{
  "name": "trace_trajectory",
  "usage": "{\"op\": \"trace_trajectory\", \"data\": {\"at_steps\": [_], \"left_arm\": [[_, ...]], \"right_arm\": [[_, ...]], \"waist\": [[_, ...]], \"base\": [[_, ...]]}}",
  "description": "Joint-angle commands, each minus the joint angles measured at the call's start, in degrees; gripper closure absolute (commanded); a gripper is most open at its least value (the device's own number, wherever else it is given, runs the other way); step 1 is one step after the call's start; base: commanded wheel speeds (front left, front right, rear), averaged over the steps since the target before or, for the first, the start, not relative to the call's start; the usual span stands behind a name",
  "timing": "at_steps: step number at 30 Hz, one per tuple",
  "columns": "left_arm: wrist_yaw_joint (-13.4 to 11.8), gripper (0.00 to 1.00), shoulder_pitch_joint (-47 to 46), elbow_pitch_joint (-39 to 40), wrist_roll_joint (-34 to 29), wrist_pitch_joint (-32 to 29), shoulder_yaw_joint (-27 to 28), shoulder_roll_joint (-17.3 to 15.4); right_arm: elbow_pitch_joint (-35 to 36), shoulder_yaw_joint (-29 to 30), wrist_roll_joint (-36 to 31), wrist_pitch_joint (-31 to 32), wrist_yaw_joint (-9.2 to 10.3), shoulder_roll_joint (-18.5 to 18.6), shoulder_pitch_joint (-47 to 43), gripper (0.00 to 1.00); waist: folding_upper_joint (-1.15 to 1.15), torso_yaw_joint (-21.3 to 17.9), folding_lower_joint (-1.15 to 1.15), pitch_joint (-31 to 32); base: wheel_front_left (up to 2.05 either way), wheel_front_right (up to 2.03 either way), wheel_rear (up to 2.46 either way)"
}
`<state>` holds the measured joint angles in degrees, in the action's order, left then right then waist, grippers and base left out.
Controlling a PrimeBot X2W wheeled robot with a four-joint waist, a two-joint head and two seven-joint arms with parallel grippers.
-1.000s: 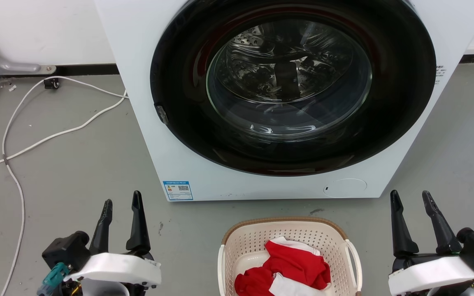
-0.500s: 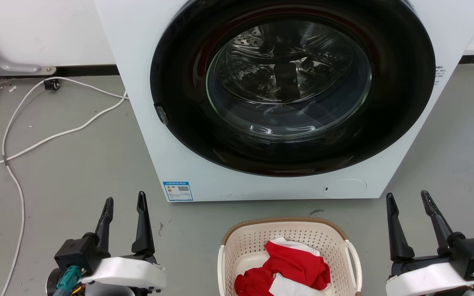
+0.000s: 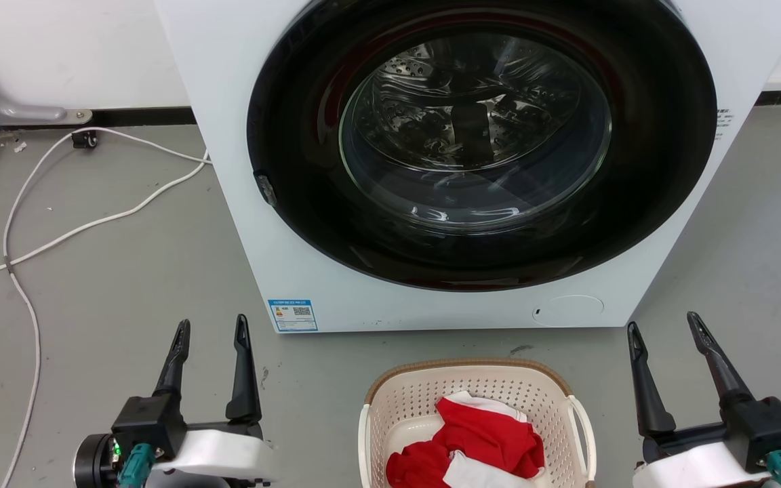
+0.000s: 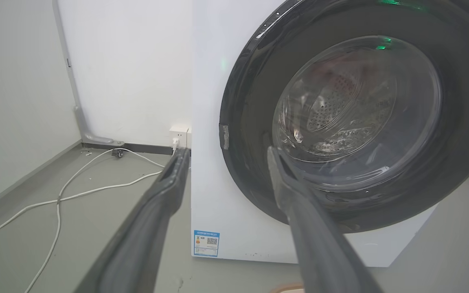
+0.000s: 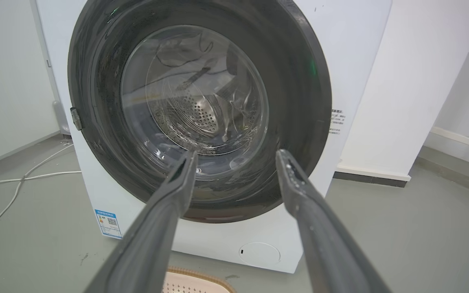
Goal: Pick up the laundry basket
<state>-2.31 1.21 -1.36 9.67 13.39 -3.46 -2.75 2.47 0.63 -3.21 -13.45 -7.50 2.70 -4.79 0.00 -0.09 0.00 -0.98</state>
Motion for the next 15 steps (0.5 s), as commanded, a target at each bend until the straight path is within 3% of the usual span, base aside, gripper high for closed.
{"op": "trace_trajectory", "data": {"at_steps": [1,15], "left_arm": [[-0.3,0.00,0.6,0.5,-1.2,0.5,-0.2,-0.2],[-1.6,0.00,1.4,1.3,-7.1,1.9,-0.9,-0.2]], "right_arm": [[0.6,0.0,-1.3,-0.3,0.02,0.3,-0.7,0.00],[1.4,0.9,-7.6,-1.9,0.03,0.3,-1.3,0.00]], "waist": [[0.00,0.0,0.00,0.0],[0.00,0.0,0.00,-0.1]], "base": [[0.00,0.00,0.00],[0.00,0.00,0.00]]}}
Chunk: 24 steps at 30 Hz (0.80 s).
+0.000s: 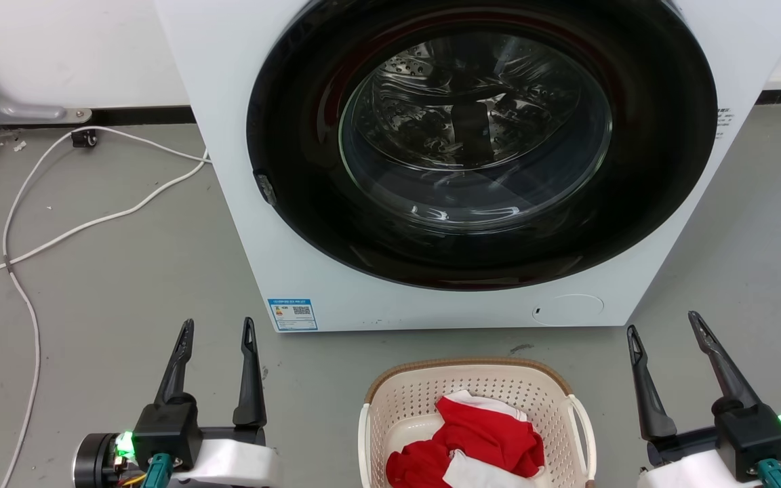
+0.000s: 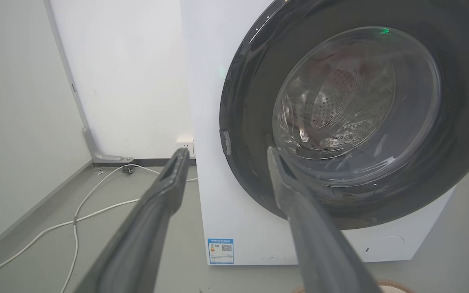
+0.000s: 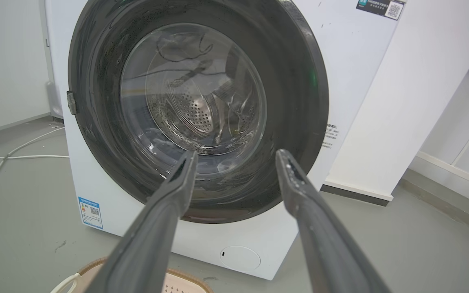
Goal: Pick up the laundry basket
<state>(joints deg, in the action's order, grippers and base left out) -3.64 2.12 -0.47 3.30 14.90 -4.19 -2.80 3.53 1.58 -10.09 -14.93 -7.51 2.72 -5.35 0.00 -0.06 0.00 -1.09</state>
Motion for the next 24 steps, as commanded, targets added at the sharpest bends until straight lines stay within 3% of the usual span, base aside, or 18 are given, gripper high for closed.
{"op": "trace_trajectory", "data": {"at_steps": [1,24], "left_arm": [[-0.3,0.00,0.5,0.3,-0.7,0.4,-0.1,-0.2],[-0.9,0.00,0.5,-0.1,-0.2,0.3,0.1,-0.2]], "right_arm": [[0.3,0.0,-0.6,-0.4,0.04,0.3,-0.7,0.00],[-0.6,0.3,3.3,-0.3,0.04,0.3,-0.4,0.00]], "waist": [[0.00,0.0,0.00,0.0],[0.00,-0.2,0.00,0.0]], "base": [[0.00,0.00,0.00],[0.00,0.00,0.00]]}}
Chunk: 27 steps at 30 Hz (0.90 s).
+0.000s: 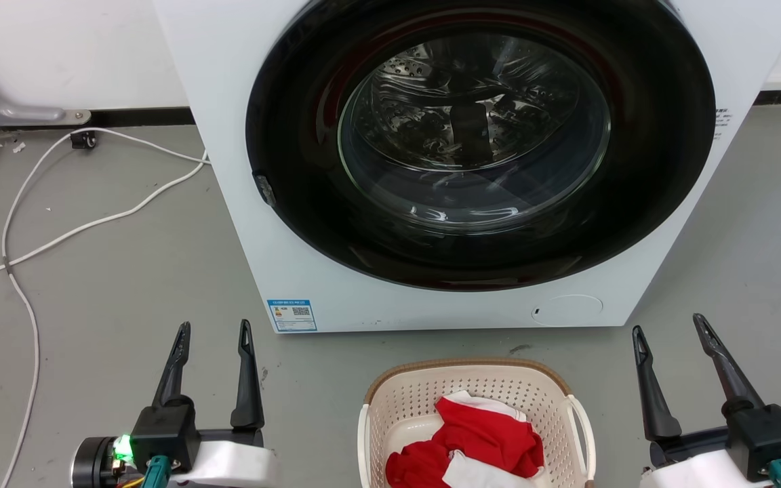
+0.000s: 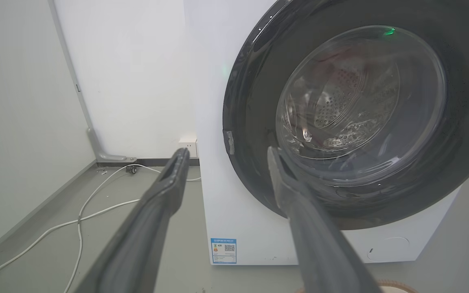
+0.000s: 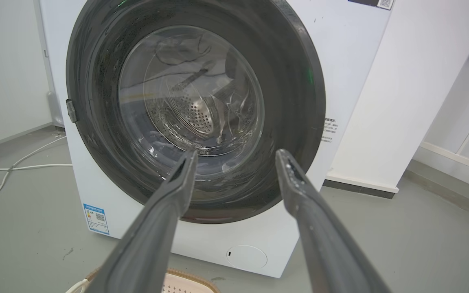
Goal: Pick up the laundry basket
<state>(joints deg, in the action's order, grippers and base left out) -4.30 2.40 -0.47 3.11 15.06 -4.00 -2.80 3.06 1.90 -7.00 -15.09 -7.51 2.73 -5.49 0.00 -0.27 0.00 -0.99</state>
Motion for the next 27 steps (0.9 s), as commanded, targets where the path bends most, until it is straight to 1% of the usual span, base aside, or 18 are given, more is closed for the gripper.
{"op": "trace_trajectory", "data": {"at_steps": [1,5,8,11,14,20,27], "left_arm": [[-0.2,0.00,-0.1,-0.2,0.2,0.2,-0.1,-0.2],[0.4,0.00,-1.5,-0.8,0.8,0.2,-0.5,-0.1],[1.7,0.00,-3.5,-2.8,1.7,0.2,-0.7,-0.2],[3.1,0.00,-6.4,-6.0,2.2,0.2,-0.9,-0.1],[4.6,0.00,-9.8,-10.9,2.3,0.2,-1.3,-0.2],[6.7,0.00,-17.6,-23.3,2.0,0.2,-3.1,-0.2],[8.4,0.00,-25.4,-36.0,2.9,0.2,-5.5,-0.2]], "right_arm": [[-0.1,0.1,0.3,-0.1,0.04,0.3,-0.2,0.00],[-0.6,0.6,0.1,-0.1,0.04,0.3,0.2,0.00],[-2.1,1.4,-0.8,-0.1,0.04,0.3,1.6,0.00],[-5.3,2.3,-2.1,-0.1,0.04,0.3,3.5,0.00],[-8.7,3.3,-3.5,-0.1,0.04,0.2,6.5,0.00],[-17.6,4.8,-6.2,-0.1,0.04,0.5,13.2,0.00],[-27.3,3.2,-6.9,-0.1,0.04,2.7,20.5,0.00]], "waist": [[0.00,0.0,0.00,-0.1],[0.00,0.0,0.00,-0.5],[0.00,-0.1,0.00,-1.6],[0.00,-0.5,0.00,-3.3],[0.00,-0.8,0.00,-5.9],[0.00,-1.3,0.00,-11.9],[0.00,-1.5,0.00,-18.8]], "base": [[0.00,0.00,0.00],[0.00,0.00,0.00],[0.00,0.00,0.00],[0.00,0.00,0.00],[0.00,0.00,0.00],[0.00,0.00,0.00],[0.00,0.00,0.00]]}}
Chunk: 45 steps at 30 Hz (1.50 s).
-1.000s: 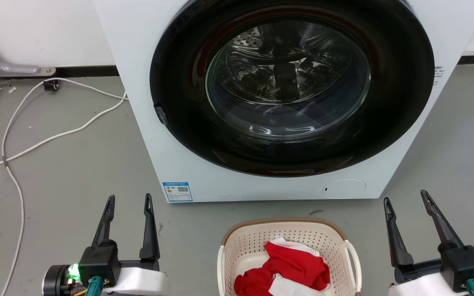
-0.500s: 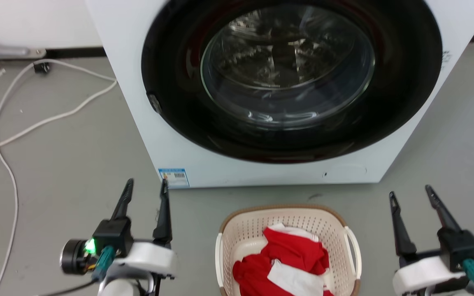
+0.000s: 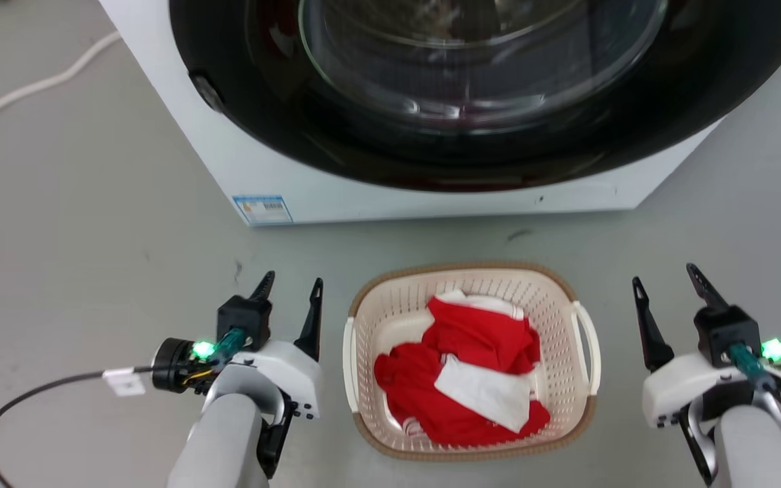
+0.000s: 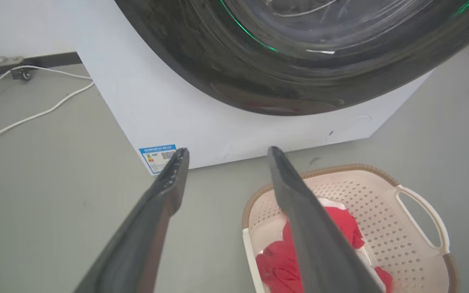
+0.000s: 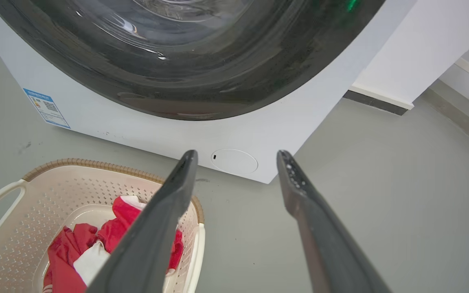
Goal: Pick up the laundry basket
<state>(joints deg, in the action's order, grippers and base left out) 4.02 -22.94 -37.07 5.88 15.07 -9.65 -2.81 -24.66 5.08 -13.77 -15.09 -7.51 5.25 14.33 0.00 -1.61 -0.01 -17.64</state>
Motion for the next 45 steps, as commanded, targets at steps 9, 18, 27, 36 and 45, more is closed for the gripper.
{"op": "trace_trajectory", "data": {"at_steps": [9,18,27,36,45], "left_arm": [[0.8,0.00,-9.6,-13.5,2.7,0.2,-5.2,-0.1],[1.0,0.00,-15.3,-22.5,7.7,0.2,-11.4,-0.1],[0.4,0.00,-17.9,-27.0,12.7,0.2,-16.3,-0.1],[-0.3,0.00,-20.7,-29.0,15.6,0.2,-20.2,-0.1],[-0.8,0.00,-23.8,-30.5,17.8,0.2,-23.4,-0.1]], "right_arm": [[-9.6,-2.6,0.5,-0.1,0.05,1.7,8.5,0.00],[-18.1,-3.7,0.3,-0.1,0.05,1.3,14.3,0.00],[-24.6,-2.8,-0.9,-0.1,0.04,0.8,18.0,0.00],[-29.2,-1.0,-2.1,-0.1,0.04,0.0,21.2,0.00],[-32.9,0.6,-3.3,-0.1,0.04,-0.7,24.4,0.00]], "waist": [[0.00,-0.1,0.01,-9.9],[0.00,-0.6,0.01,-15.5],[0.00,-0.8,0.01,-20.0],[0.00,-0.8,0.01,-24.7],[0.00,-1.1,0.01,-29.0]], "base": [[0.00,0.00,0.00],[0.00,0.00,0.00],[0.00,0.00,0.00],[0.00,0.00,0.00],[0.00,0.00,0.00]]}}
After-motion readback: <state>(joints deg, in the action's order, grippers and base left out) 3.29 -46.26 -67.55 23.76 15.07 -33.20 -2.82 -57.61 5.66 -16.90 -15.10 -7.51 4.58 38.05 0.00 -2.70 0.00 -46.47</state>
